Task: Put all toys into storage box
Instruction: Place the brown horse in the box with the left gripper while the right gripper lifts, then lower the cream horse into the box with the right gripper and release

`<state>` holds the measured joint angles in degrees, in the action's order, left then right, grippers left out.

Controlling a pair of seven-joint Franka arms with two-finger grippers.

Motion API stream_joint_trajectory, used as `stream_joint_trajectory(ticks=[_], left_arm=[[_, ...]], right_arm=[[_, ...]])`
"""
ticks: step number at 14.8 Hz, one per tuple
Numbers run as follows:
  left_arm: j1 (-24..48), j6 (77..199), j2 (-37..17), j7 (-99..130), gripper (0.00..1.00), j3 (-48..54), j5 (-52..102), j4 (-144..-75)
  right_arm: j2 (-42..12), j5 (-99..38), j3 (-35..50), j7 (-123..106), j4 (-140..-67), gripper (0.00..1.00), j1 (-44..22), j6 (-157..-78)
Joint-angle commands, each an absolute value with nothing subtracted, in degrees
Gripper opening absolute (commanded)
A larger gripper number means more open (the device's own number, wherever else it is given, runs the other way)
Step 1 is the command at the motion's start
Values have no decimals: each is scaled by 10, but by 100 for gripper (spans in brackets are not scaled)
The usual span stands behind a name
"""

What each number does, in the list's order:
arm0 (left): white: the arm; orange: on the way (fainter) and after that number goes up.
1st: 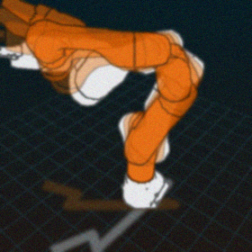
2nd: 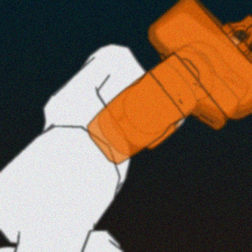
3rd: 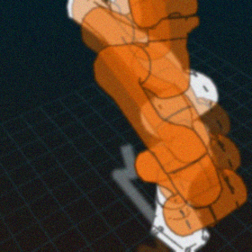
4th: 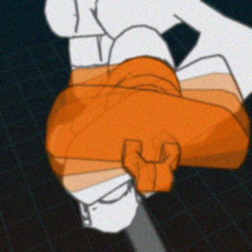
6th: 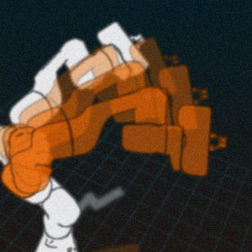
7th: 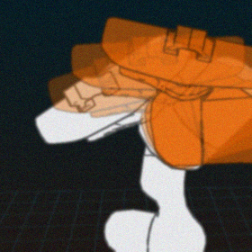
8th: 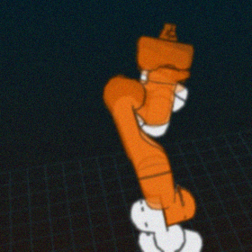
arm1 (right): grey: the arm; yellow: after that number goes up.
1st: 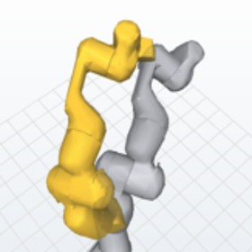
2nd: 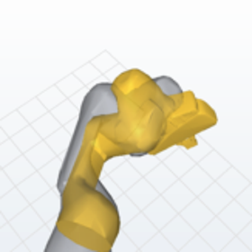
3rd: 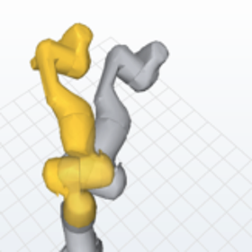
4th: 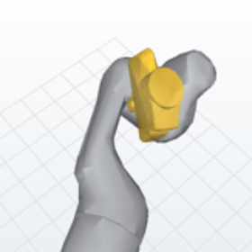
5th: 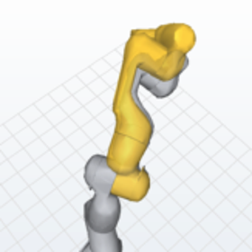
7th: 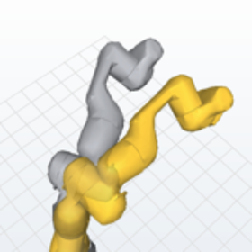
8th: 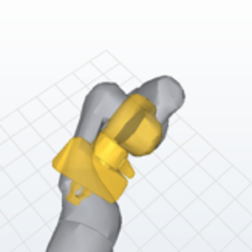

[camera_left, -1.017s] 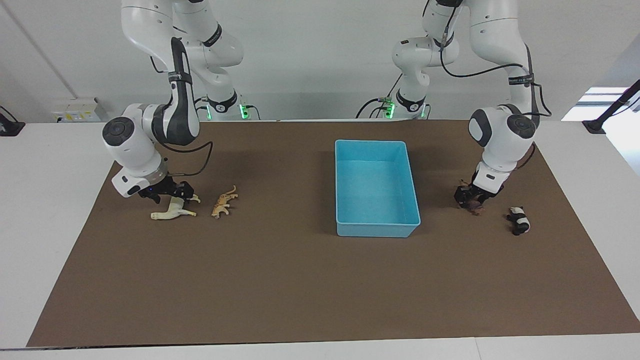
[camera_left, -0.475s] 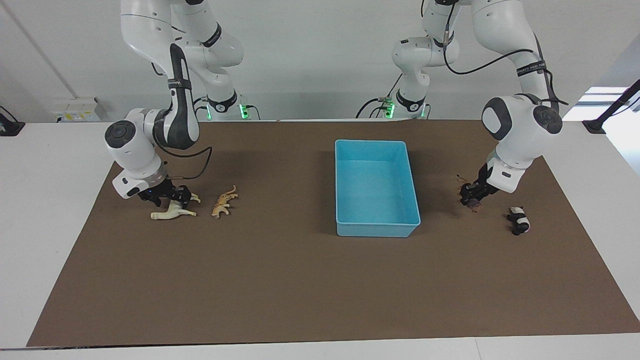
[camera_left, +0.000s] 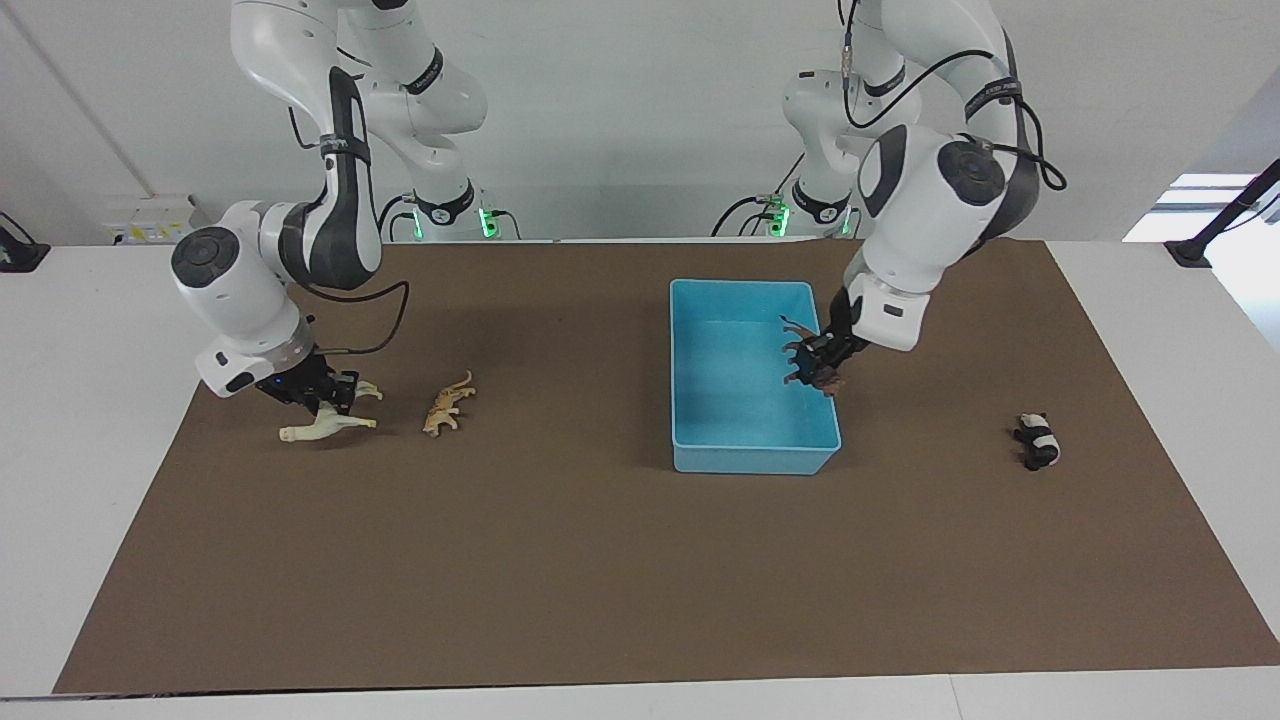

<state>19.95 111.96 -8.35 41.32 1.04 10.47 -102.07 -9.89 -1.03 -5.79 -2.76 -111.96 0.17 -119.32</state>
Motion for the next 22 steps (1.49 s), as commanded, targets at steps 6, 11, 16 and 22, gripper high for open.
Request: stream_joint_trajectory(ticks=[6,11,16,22], left_arm=[[144,1105,-41,333,100,-14,69,-1034],[-23,1148,-53,19,100,-14,68,-1041],[-69,1286,-123,-67,100,-15,29,-1069],[-113,1404,-184,-141,100,-14,28,-1104]], right_arm=[[-161,-30,-54,168,-883,0,-123,-1044],[-167,-26,-54,364,-852,0,-282,-1054],[-168,-58,-54,484,-862,0,-398,-1167],[-215,-54,-54,564,-854,0,-476,-1244]])
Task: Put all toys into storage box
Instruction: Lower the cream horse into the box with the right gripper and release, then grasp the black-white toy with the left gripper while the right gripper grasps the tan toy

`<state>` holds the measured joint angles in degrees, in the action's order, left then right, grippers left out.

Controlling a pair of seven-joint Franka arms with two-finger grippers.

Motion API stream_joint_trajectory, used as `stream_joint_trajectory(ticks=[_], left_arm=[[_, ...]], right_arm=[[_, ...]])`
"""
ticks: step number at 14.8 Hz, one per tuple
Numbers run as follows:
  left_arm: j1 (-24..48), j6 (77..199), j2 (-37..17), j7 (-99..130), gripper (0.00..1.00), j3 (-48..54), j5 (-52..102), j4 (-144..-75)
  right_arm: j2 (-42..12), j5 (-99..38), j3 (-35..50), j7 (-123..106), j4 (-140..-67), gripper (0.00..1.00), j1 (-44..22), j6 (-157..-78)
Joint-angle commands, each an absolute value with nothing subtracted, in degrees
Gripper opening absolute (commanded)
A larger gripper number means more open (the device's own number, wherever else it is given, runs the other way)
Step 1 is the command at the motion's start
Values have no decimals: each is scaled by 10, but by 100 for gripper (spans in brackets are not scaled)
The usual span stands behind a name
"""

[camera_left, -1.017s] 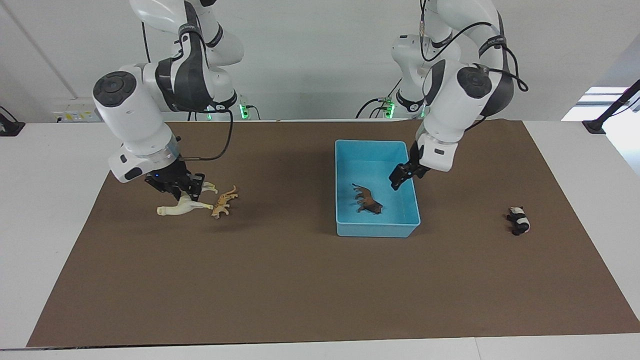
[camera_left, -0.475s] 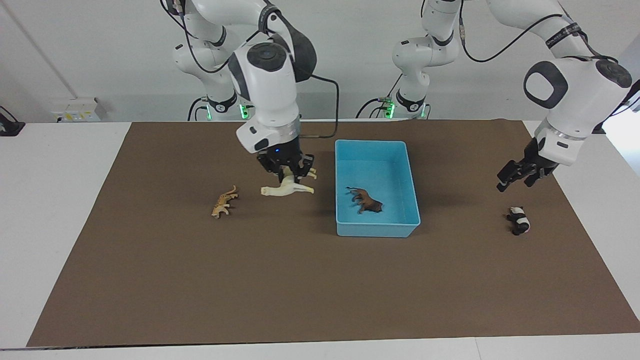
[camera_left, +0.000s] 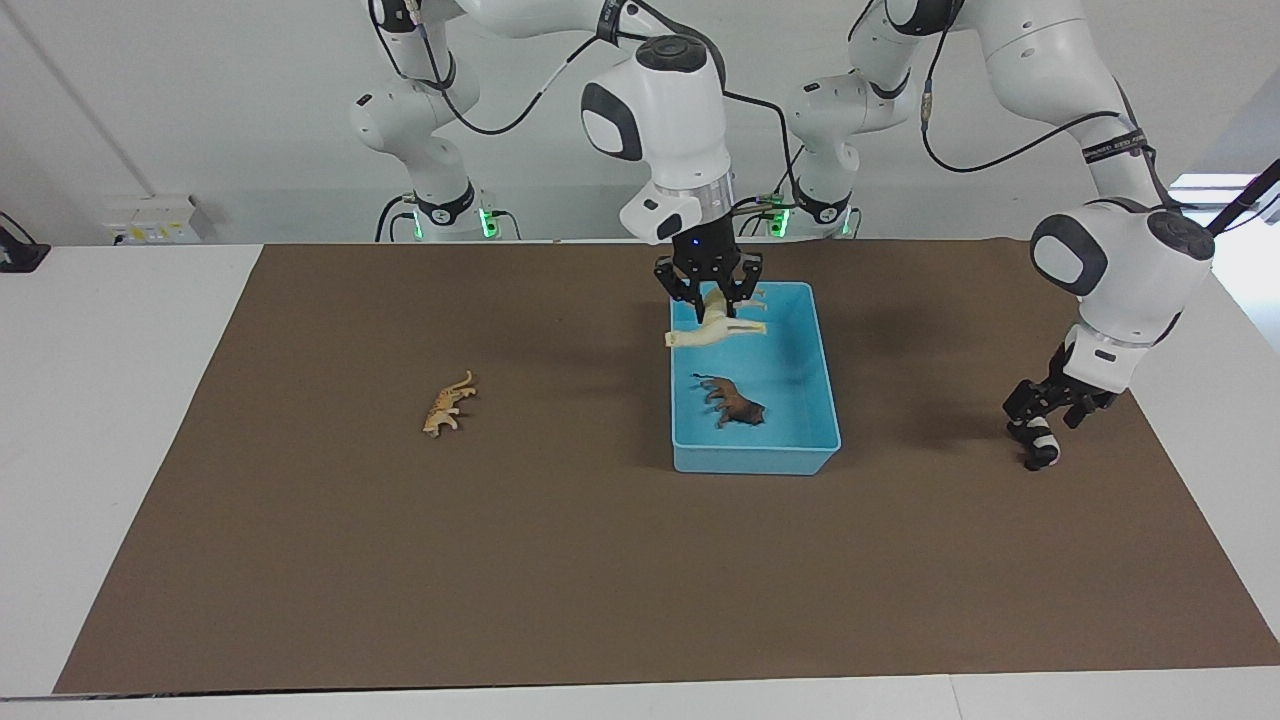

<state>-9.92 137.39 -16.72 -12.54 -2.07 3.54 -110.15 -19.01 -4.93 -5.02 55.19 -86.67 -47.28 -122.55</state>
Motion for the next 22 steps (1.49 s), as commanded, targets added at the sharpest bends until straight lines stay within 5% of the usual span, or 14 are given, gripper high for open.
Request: stream_joint_trajectory(ticks=[1,2,5,6,13,19,22], left_arm=[[-114,1406,-186,-142,100,-15,28,-1106],[-116,1409,-189,-142,100,-14,28,-1107],[-125,1437,-203,-143,100,-15,28,-1118],[-127,1440,-203,-143,100,-14,28,-1123],[-128,1458,-205,-142,100,-15,29,-1146],[-129,1450,-204,-142,32,-16,28,-1149],[-125,1402,-204,-125,24,-15,30,-1114]], right_arm=[[-228,-53,-54,578,-852,0,-489,-1245],[-244,-49,-54,609,-845,10,-499,-1245],[-260,-36,-60,647,-819,90,-517,-1188],[-259,-21,-61,646,-806,100,-512,-1146],[-184,-25,-59,424,-782,100,-364,-1003],[-163,-25,-60,210,-839,100,-231,-998],[-124,-25,-60,155,-938,100,-194,-1067]])
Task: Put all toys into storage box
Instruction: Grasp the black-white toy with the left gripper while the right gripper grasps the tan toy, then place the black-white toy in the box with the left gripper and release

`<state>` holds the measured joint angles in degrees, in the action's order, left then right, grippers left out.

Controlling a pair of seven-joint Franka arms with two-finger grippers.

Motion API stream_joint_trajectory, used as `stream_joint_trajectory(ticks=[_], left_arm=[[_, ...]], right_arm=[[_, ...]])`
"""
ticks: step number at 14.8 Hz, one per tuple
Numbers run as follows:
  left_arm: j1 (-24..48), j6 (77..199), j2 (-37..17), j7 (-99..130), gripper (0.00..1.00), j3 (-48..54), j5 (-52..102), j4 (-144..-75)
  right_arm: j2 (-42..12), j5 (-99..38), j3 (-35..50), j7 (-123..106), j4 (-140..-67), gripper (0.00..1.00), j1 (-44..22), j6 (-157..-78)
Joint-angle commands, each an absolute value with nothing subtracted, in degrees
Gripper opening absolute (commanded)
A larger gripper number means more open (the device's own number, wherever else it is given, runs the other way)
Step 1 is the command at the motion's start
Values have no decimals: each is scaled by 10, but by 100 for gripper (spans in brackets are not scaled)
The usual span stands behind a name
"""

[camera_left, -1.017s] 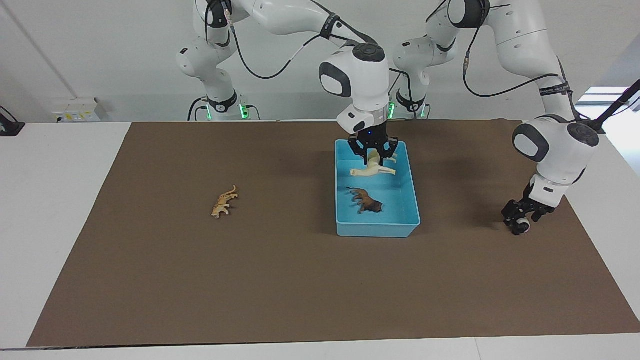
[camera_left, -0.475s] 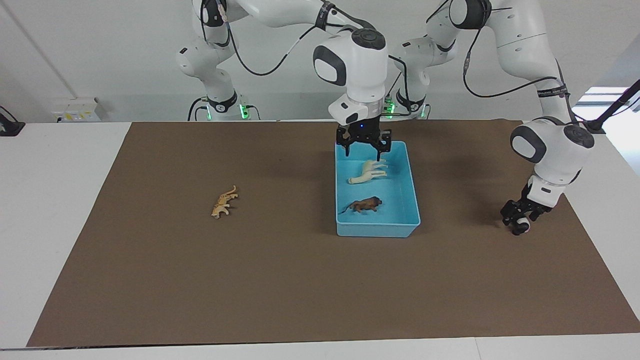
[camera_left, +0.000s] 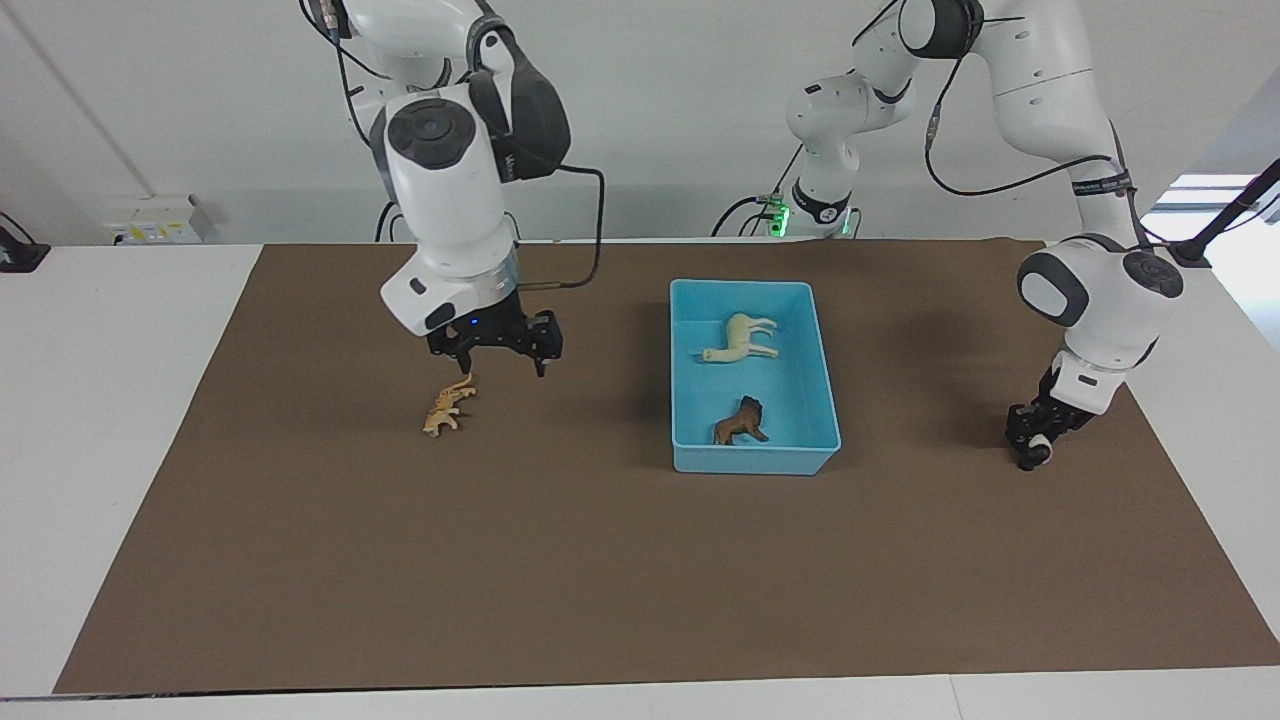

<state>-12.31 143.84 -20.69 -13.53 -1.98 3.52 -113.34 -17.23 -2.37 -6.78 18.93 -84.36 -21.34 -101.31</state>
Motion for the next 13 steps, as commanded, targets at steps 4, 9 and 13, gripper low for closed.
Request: stream_joint_trajectory(ticks=[4,9,13], left_arm=[[-70,1247,-166,10,24,-12,32,-1039],[60,1117,-71,254,25,1,68,-1037],[171,1091,-33,386,39,-2,82,-1053]], right_arm=[[-82,-25,-60,106,-1083,100,-137,-1154],[-80,-47,-60,144,-1174,100,-134,-1210],[-80,-48,-60,151,-1217,100,-133,-1276]])
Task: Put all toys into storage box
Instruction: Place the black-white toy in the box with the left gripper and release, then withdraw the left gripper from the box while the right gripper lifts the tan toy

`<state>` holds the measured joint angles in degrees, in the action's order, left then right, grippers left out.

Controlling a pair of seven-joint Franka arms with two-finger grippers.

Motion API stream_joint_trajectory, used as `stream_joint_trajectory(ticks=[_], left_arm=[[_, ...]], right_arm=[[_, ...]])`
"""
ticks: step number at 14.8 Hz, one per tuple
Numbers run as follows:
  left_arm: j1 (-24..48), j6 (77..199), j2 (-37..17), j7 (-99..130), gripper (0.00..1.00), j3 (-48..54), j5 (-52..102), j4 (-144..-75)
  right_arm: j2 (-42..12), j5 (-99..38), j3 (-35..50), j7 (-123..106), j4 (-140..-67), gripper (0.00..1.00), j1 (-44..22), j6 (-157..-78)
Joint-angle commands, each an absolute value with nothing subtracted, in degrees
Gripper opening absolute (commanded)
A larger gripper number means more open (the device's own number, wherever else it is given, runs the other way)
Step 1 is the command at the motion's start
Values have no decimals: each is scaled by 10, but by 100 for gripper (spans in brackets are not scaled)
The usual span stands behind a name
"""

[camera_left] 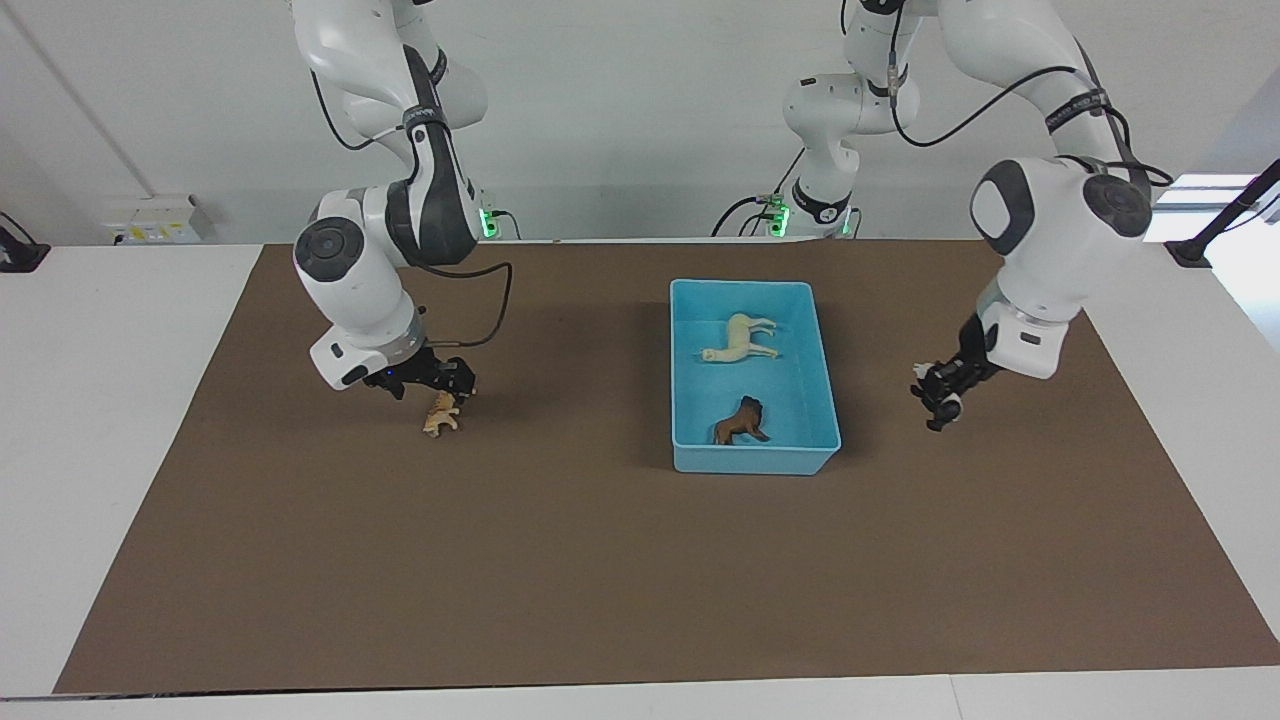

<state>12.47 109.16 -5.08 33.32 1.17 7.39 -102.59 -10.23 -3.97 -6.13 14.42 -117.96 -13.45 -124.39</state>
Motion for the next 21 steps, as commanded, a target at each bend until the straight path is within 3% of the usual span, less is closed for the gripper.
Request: stream_joint_trajectory(ticks=[1,4,5,6,13,15,16,19,21], left_arm=[[185,1107,-28,404,39,-1,83,-1067],[213,1169,-6,415,52,-1,82,-1122],[219,1187,1,417,63,-1,83,-1148],[223,1201,10,417,98,-1,82,-1164],[205,1123,13,415,100,-11,75,-1095],[174,1070,16,373,100,-11,74,-1058],[160,1046,17,346,100,-12,69,-1044],[119,982,25,254,100,-13,36,-1011],[85,923,19,153,100,-15,25,-971]], right_arm=[[-82,-48,-60,151,-1229,100,-134,-1294],[-83,-48,-60,149,-1254,100,-134,-1333],[-83,-48,-60,149,-1256,100,-134,-1337],[-83,-47,-59,150,-1258,100,-134,-1340],[-97,-48,-59,150,-1284,97,-136,-1385],[-96,-48,-59,151,-1287,79,-136,-1386],[-96,-48,-59,150,-1290,64,-136,-1389],[-96,-48,-59,140,-1294,0,-134,-1399],[-98,-47,-59,141,-1276,0,-135,-1387]])
